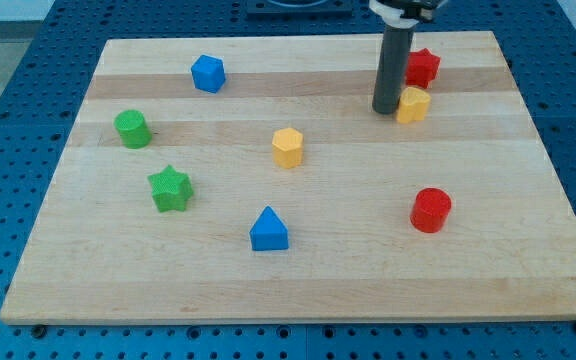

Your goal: Push the yellow hexagon to the bottom of the yellow heart

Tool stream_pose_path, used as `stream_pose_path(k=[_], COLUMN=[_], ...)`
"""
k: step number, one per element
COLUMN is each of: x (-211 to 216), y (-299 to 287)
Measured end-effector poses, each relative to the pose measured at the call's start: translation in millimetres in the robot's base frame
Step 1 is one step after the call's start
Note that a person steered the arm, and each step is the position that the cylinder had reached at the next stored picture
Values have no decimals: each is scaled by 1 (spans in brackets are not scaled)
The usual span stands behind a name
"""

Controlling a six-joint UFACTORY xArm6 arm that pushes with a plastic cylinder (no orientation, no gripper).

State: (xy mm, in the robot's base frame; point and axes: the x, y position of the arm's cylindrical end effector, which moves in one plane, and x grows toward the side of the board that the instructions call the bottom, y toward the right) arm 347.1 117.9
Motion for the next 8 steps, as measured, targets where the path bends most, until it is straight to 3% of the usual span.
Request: stream_pose_path(k=[2,3,5,6,8], x=[-1,-3,7,52,61], y=[20,-9,-163,-191,-155])
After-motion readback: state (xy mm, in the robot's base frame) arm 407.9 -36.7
